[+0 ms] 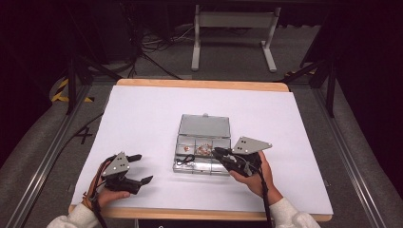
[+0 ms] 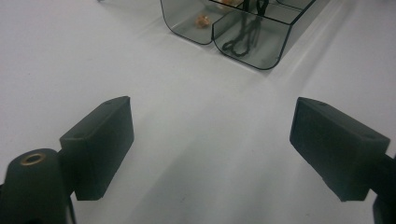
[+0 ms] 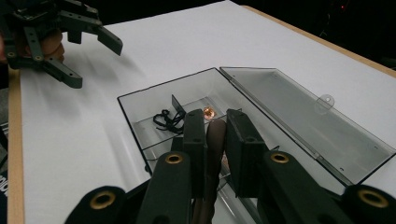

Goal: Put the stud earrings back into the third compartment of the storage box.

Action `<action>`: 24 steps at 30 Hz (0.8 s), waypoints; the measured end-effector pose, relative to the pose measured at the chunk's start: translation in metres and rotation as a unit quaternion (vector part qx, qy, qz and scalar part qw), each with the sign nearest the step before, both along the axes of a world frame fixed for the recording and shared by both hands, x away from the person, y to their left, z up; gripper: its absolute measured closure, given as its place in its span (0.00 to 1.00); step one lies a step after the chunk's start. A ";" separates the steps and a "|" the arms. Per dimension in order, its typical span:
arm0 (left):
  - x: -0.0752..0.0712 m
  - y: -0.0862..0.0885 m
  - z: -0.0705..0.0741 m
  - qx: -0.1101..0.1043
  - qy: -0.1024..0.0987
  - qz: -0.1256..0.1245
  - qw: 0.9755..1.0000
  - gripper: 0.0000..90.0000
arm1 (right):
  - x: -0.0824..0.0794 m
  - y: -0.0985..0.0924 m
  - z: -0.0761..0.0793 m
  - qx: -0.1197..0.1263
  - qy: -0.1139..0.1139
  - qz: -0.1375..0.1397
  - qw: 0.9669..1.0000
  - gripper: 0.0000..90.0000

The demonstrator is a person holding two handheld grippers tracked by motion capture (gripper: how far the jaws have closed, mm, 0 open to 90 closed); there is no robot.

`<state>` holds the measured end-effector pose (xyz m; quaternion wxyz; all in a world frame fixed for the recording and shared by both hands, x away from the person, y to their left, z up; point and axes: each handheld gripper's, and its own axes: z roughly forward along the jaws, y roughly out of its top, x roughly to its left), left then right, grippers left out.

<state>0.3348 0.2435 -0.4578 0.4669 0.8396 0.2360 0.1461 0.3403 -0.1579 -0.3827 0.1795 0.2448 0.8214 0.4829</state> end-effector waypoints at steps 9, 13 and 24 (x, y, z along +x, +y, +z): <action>0.000 0.000 0.000 0.001 0.000 0.000 1.000 0.16 | 0.014 0.003 -0.009 -0.003 0.012 -0.014 1.000 0.87; 0.000 0.000 0.000 0.001 0.000 0.000 1.000 0.16 | 0.019 0.004 -0.013 -0.008 0.013 -0.016 1.000 0.87; -0.001 -0.001 0.000 0.004 -0.001 -0.003 1.000 0.16 | 0.024 0.007 -0.024 -0.024 0.023 -0.023 0.999 0.87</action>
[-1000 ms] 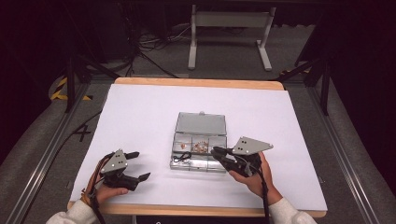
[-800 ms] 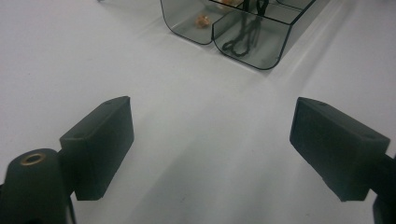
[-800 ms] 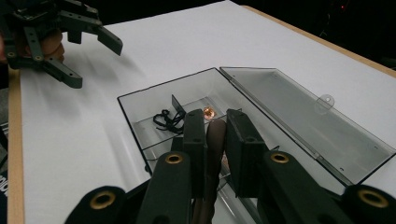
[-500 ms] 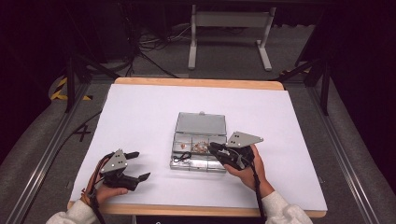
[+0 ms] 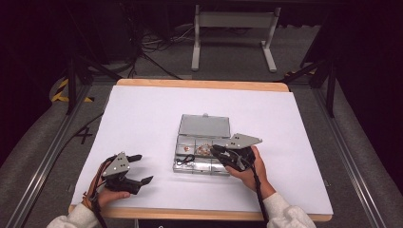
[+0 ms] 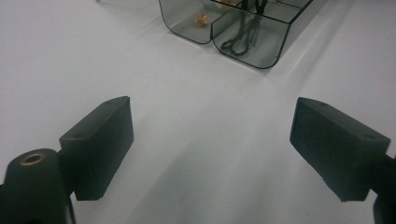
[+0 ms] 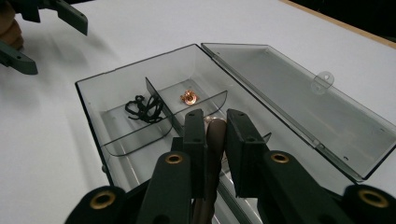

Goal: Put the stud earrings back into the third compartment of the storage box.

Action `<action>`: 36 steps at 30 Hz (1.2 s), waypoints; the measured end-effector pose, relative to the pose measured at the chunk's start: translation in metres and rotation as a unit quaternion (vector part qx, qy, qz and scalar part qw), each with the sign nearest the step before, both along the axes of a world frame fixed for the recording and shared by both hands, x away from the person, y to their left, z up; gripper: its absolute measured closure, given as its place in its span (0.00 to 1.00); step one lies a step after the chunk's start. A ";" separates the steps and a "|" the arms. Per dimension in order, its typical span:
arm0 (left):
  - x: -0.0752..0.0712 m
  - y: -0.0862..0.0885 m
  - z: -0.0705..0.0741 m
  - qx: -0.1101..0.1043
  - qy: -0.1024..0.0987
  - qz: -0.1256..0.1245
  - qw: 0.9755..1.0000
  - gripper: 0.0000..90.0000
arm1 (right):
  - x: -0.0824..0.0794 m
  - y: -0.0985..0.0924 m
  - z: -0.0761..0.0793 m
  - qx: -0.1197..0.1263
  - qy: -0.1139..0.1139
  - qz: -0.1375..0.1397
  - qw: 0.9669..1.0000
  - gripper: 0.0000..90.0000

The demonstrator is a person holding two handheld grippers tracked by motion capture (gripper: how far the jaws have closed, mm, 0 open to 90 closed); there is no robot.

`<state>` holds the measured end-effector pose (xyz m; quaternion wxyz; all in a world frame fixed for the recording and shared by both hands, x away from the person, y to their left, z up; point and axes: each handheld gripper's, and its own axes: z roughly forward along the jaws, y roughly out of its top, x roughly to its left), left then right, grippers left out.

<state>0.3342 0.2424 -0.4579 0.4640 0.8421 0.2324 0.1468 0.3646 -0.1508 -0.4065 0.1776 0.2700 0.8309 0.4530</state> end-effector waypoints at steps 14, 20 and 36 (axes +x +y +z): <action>0.000 0.000 0.000 0.005 -0.003 -0.004 1.000 0.16 | 0.003 0.002 -0.012 -0.027 0.005 -0.004 1.000 0.87; 0.000 -0.001 0.000 0.005 -0.003 -0.004 1.000 0.16 | 0.004 0.001 -0.015 -0.029 0.009 -0.004 1.000 0.87; -0.001 -0.001 0.000 0.007 -0.004 -0.003 1.000 0.16 | 0.004 0.001 -0.022 -0.044 0.018 -0.007 0.999 0.87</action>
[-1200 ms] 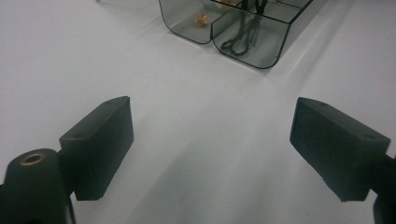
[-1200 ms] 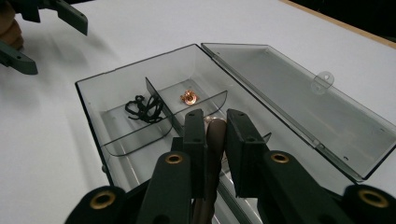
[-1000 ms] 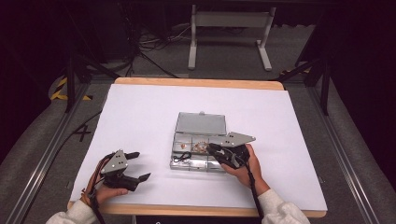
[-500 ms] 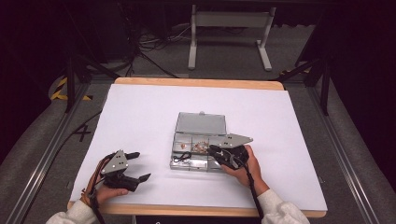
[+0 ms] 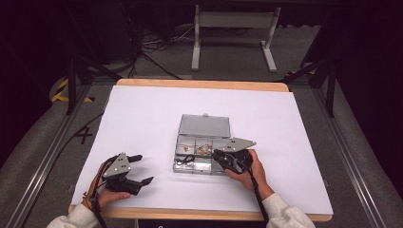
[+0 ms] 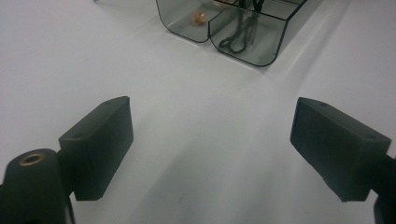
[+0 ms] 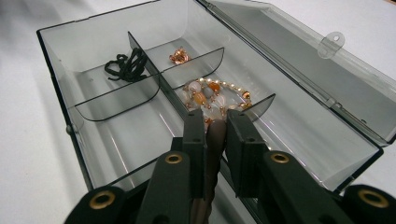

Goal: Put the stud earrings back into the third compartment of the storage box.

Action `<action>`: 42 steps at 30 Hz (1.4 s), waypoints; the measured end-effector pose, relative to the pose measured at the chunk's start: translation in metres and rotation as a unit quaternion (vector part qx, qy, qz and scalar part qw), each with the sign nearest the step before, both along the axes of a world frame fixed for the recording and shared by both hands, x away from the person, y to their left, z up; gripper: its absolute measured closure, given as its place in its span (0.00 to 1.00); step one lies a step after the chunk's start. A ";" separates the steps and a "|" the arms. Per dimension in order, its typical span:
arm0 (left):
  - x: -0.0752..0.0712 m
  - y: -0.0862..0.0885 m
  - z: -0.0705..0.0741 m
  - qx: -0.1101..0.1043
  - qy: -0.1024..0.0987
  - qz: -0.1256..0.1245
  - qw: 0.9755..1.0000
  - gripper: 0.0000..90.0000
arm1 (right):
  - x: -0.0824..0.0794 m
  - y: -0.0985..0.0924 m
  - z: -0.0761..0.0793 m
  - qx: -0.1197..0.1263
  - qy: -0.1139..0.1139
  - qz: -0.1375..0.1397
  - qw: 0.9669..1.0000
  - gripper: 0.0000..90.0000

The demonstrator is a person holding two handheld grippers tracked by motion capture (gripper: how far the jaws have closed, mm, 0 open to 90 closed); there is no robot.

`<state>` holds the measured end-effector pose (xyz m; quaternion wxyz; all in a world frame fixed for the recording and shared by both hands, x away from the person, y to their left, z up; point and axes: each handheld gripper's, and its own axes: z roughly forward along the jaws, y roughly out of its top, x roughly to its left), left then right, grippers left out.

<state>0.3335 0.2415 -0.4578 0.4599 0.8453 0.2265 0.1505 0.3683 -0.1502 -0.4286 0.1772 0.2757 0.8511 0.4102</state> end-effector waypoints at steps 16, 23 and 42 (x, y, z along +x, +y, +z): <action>0.000 0.000 0.000 0.001 0.001 0.001 1.000 0.15 | -0.001 -0.003 -0.003 0.000 0.002 0.002 1.000 0.87; 0.000 -0.001 0.000 0.005 0.002 0.002 1.000 0.14 | 0.000 -0.004 -0.004 -0.003 0.007 0.005 1.000 0.85; 0.001 0.001 0.000 -0.005 0.004 0.009 1.000 0.14 | -0.001 -0.006 -0.002 -0.005 0.021 0.005 1.000 0.72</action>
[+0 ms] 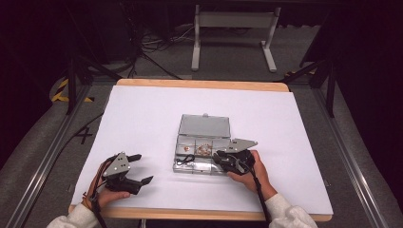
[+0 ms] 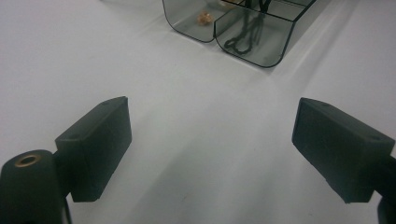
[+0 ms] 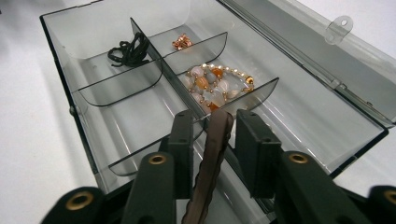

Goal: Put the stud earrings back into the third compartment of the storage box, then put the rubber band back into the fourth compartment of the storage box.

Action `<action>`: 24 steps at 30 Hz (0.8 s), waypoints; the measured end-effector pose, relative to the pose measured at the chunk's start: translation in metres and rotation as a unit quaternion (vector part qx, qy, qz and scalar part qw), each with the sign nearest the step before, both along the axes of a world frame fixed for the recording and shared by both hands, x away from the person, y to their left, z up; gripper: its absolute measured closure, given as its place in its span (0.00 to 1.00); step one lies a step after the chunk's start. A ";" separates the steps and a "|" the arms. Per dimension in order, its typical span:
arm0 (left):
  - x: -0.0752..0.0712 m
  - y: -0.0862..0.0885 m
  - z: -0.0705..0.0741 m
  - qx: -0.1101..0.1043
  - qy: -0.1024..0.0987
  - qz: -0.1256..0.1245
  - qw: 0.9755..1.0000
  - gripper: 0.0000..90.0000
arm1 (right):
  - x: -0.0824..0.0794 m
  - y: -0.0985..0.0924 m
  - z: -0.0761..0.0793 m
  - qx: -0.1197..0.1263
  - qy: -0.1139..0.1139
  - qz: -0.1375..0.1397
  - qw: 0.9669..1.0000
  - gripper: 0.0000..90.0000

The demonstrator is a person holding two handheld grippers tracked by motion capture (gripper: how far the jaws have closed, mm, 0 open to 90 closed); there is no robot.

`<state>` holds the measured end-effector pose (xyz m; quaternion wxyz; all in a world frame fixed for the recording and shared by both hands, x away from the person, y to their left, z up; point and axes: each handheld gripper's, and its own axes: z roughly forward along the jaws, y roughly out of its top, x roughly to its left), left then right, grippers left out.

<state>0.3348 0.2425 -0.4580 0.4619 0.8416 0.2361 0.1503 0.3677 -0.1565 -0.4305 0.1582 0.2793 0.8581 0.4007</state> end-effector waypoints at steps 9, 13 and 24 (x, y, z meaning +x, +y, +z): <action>0.000 0.001 0.000 -0.003 0.001 -0.001 1.000 0.14 | -0.004 -0.002 0.010 0.003 -0.010 0.005 1.000 0.63; 0.000 0.000 0.000 -0.001 0.000 -0.001 1.000 0.14 | -0.004 -0.004 0.013 0.004 -0.015 0.006 1.000 0.62; 0.000 0.000 0.000 0.001 0.004 0.000 1.000 0.16 | -0.005 -0.019 0.024 0.016 -0.029 -0.007 0.999 0.61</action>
